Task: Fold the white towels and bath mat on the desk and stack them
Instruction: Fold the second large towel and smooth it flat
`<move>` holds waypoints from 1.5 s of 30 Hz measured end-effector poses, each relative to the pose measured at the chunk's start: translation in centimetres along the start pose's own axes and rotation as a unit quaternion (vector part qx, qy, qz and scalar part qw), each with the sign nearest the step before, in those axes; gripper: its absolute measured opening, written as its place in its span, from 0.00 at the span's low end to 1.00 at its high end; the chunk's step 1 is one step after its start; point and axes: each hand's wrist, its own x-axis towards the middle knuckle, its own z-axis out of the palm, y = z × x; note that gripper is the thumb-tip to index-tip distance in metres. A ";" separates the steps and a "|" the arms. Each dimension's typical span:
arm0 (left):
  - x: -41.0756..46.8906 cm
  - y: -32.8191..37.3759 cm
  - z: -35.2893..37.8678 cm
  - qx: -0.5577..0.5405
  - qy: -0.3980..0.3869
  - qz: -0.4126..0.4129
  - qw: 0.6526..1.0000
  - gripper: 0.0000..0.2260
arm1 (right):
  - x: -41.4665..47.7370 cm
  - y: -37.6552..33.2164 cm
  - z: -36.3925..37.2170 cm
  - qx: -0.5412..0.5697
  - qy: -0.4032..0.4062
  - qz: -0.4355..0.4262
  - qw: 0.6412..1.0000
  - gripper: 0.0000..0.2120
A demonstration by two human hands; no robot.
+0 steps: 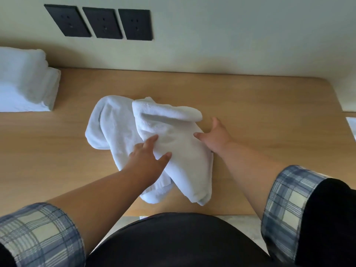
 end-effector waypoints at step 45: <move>2.0 21.7 14.8 0.251 -0.140 0.168 0.943 0.29 | 2.8 16.0 -14.2 0.422 -0.155 0.087 0.889 0.15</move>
